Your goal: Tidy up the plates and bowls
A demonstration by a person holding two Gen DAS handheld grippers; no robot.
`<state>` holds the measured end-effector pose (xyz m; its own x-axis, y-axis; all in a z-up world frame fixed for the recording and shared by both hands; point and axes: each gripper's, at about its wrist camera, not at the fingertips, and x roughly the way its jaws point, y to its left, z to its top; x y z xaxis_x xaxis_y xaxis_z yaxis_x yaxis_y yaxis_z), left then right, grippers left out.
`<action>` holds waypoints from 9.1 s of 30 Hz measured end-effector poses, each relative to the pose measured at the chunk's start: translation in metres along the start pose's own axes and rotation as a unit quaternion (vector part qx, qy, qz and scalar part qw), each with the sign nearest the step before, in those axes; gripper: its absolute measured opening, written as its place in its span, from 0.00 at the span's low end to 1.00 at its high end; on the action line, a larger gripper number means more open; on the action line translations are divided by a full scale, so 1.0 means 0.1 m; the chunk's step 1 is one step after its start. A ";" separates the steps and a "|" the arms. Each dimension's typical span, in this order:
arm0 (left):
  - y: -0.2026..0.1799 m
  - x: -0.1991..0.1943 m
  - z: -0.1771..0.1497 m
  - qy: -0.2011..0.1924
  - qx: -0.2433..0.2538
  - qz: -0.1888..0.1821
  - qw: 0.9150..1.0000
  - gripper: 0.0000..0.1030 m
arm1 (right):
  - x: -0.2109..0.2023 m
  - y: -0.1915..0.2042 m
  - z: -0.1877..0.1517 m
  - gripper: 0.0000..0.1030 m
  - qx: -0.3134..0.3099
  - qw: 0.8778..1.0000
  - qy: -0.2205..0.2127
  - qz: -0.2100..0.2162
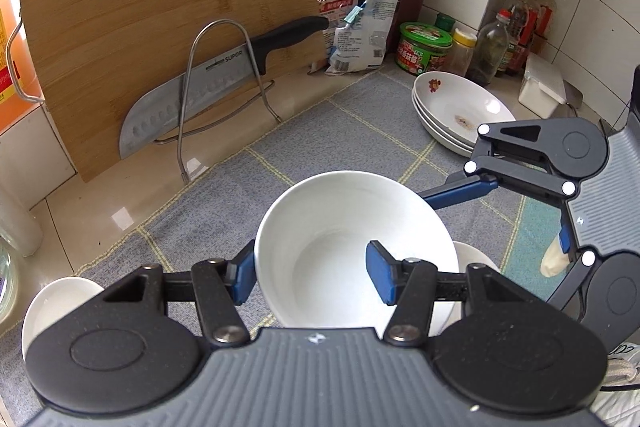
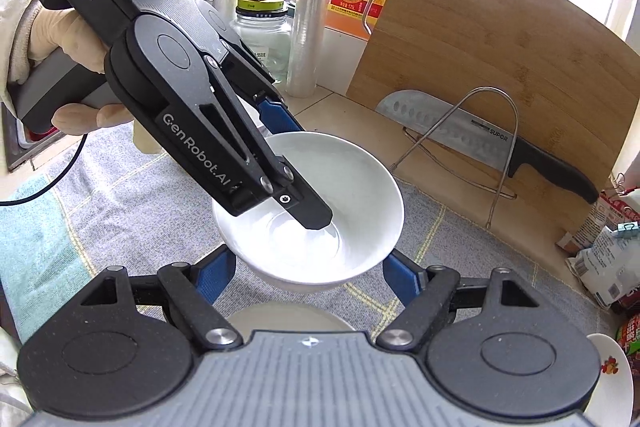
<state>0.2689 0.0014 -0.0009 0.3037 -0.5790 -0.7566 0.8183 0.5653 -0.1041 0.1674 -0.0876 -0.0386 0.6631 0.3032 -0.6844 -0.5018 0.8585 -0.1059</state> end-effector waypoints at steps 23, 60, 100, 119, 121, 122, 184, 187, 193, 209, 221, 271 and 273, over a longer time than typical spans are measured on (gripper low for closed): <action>-0.69 0.10 -0.11 0.018 0.047 -0.037 0.998 0.54 | -0.53 -0.01 -0.58 0.82 0.062 0.998 0.011 -0.029; -0.84 0.32 -0.25 0.038 0.074 -0.030 0.996 0.68 | -0.40 -0.02 -0.77 0.82 0.087 0.996 0.036 -0.012; -0.04 -0.42 -1.30 -0.068 -0.111 0.174 0.976 0.92 | -0.52 0.25 -0.39 1.00 0.074 0.997 -0.007 -0.016; 0.67 -0.13 -1.56 -0.053 -0.139 0.191 0.970 1.00 | -0.04 0.36 0.37 1.00 0.038 0.999 0.020 -0.024; 0.67 -0.12 -1.57 -0.061 -0.137 0.194 0.970 1.00 | 0.03 0.37 0.43 1.00 0.032 0.999 0.023 -0.021; 0.68 -0.12 -1.58 -0.064 -0.135 0.195 0.969 1.00 | 0.06 0.38 0.46 1.00 0.028 0.999 0.025 -0.019; 0.98 -0.20 -1.43 -0.136 -0.121 0.213 0.960 0.90 | 2.05 0.17 1.61 0.84 0.052 0.974 0.107 0.195; 0.99 -0.22 -1.42 -0.130 -0.123 0.210 0.961 0.90 | 2.03 0.17 1.61 0.84 0.058 0.973 0.107 0.196; 0.93 -0.27 -1.38 -0.123 -0.121 0.204 0.964 0.90 | 1.92 0.18 1.63 0.84 0.067 0.973 0.106 0.196; 0.42 -0.53 -1.38 -0.113 -0.106 0.184 0.971 0.90 | 1.40 0.22 1.40 0.84 0.093 0.971 0.102 0.194; -0.08 -0.64 -1.45 -0.106 -0.087 0.163 0.977 0.90 | 0.85 0.26 1.02 0.84 0.119 0.973 0.082 0.182; -1.25 -0.05 -0.77 -0.085 0.028 0.036 0.995 0.90 | -0.41 -0.53 -0.29 0.84 0.237 0.968 0.049 0.059; -1.27 -0.03 -0.78 -0.083 0.028 0.038 0.995 0.90 | -0.38 -0.54 -0.32 0.84 0.241 0.967 0.052 0.060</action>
<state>0.1263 -0.0224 -0.0356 0.4385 -0.6276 -0.6433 0.8146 0.5799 -0.0104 0.1515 -0.1585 -0.0301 0.5443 0.3906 -0.7424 -0.2379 0.9205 0.3099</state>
